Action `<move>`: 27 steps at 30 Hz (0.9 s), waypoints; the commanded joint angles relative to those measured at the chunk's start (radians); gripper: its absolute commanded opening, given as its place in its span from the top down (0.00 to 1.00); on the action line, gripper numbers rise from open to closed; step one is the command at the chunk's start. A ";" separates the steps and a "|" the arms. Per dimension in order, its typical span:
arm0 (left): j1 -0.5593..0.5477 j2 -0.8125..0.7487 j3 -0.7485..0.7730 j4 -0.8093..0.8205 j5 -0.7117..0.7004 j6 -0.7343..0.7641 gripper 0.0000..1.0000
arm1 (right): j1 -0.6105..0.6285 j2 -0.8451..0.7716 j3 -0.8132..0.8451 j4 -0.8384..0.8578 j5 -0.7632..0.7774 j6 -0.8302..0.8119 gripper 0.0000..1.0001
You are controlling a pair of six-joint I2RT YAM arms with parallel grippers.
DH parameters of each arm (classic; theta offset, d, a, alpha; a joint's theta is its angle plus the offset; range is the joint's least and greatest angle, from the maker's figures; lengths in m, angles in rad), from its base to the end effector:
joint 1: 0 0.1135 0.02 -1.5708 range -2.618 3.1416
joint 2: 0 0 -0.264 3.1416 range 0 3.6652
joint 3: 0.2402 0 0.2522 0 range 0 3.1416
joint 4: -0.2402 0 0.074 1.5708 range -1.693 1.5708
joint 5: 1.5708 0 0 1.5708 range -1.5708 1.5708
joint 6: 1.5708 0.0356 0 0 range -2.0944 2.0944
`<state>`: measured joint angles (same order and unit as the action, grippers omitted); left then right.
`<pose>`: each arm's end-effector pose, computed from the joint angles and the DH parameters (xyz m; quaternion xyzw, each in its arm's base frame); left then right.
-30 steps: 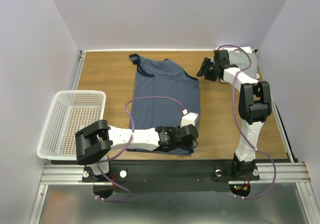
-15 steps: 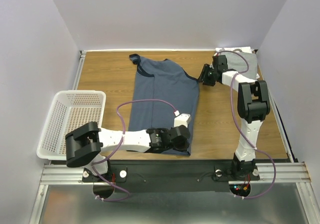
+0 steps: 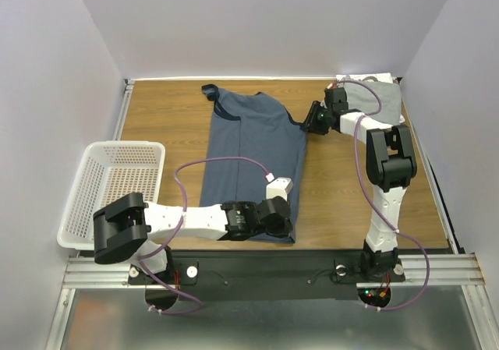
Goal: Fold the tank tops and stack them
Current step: Fold the tank top
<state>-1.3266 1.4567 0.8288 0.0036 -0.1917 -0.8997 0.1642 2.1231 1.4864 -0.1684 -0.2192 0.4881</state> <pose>0.0820 -0.3009 0.2168 0.1451 0.8751 -0.3694 0.2769 0.4590 0.0839 0.1625 0.1084 0.9166 0.2151 0.3192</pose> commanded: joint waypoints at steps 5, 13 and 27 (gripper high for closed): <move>0.004 -0.055 -0.019 0.022 0.005 -0.002 1.00 | 0.011 0.012 -0.015 0.069 0.021 0.081 0.76; -0.002 -0.049 -0.020 0.052 0.064 0.028 1.00 | 0.009 -0.052 -0.043 0.069 0.148 0.081 0.90; -0.094 0.134 0.098 0.116 0.121 0.071 1.00 | 0.009 -0.204 -0.186 0.017 0.468 -0.003 0.90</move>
<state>-1.4090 1.6108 0.8913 0.0845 -0.0826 -0.8467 0.1719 1.9736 1.3140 -0.1677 0.1364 0.5179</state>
